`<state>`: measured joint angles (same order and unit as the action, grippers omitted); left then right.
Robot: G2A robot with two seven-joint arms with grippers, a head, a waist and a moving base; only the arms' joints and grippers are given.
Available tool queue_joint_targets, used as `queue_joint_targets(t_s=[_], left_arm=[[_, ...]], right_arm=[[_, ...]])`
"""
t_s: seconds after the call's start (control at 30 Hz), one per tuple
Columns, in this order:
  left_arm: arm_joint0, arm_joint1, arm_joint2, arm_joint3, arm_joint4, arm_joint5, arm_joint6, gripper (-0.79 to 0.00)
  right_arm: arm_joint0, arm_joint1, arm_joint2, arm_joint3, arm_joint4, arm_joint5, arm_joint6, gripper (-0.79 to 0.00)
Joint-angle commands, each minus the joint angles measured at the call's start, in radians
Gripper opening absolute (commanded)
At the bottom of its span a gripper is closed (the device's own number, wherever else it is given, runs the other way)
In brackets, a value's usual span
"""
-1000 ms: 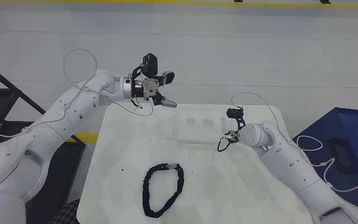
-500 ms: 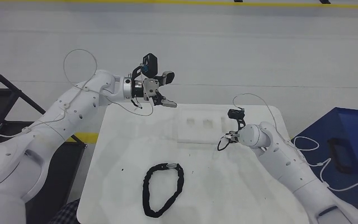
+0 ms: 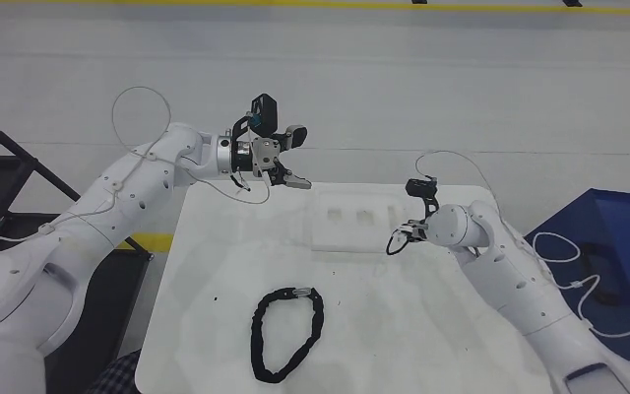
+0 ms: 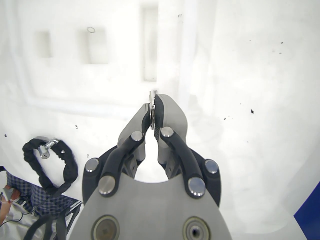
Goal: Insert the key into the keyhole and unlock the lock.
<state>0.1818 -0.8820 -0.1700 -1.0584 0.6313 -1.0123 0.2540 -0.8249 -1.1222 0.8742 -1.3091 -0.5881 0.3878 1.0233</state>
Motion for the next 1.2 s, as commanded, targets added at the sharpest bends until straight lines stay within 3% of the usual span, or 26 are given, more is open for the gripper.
queue_joint_targets(t_s=[0.0,0.53,0.97,1.17], left_arm=[[0.0,0.0,0.0,0.0,0.0,0.0,0.0,0.0],[0.0,0.0,0.0,0.0,0.0,0.0,0.0,0.0],[0.0,0.0,0.0,0.0,0.0,0.0,0.0,0.0],[0.0,0.0,0.0,0.0,0.0,0.0,0.0,0.0]], right_arm=[[-0.018,0.009,0.039,-0.046,0.02,-0.01,0.011,-0.785],[-0.207,0.064,0.344,-0.294,0.383,-0.252,0.066,-0.785],[-0.311,0.076,0.469,-0.343,0.652,-0.473,0.007,-0.785],[-0.319,0.077,0.479,-0.342,0.662,-0.488,-0.004,-0.785]])
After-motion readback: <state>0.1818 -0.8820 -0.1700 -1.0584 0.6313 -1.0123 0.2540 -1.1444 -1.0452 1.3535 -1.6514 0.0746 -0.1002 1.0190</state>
